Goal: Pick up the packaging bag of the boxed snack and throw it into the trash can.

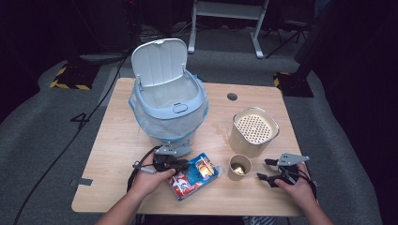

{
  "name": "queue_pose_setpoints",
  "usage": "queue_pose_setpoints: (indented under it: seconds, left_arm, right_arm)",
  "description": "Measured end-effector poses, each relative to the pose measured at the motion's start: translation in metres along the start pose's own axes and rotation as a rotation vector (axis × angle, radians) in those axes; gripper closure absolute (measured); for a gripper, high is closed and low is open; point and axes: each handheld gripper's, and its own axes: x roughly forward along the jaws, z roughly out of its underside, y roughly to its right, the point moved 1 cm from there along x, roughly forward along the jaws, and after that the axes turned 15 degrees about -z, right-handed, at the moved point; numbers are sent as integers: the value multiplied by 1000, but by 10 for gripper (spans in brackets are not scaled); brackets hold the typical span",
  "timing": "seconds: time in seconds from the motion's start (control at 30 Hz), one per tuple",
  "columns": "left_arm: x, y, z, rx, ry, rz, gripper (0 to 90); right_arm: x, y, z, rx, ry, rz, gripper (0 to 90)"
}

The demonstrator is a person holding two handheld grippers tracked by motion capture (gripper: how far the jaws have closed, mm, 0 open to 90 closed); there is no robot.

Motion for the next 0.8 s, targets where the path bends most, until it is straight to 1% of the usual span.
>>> queue_pose_setpoints:
  seconds: [0.07,0.13,0.2,0.4,0.5,0.67,0.8]
  left_arm:
    - [-5,1,-3,6,25,-8,781]
    - [-11,2,-6,2,53,-6,782]
    - [-17,2,-9,16,84,-16,783]
    - [-35,5,-20,8,196,-13,783]
    - [-44,6,-26,17,241,-11,784]
    - [-59,7,-40,32,303,-10,784]
    - [-71,9,-52,41,344,4,784]
  right_arm:
    - [0,0,0,0,0,0,267]
    - [0,0,0,0,0,0,267]
    - [0,0,0,0,0,0,267]
    - [0,0,0,1,0,0,267]
    - [0,0,0,0,0,0,267]
    - [0,0,0,0,0,0,267]
    - [0,0,0,0,0,0,267]
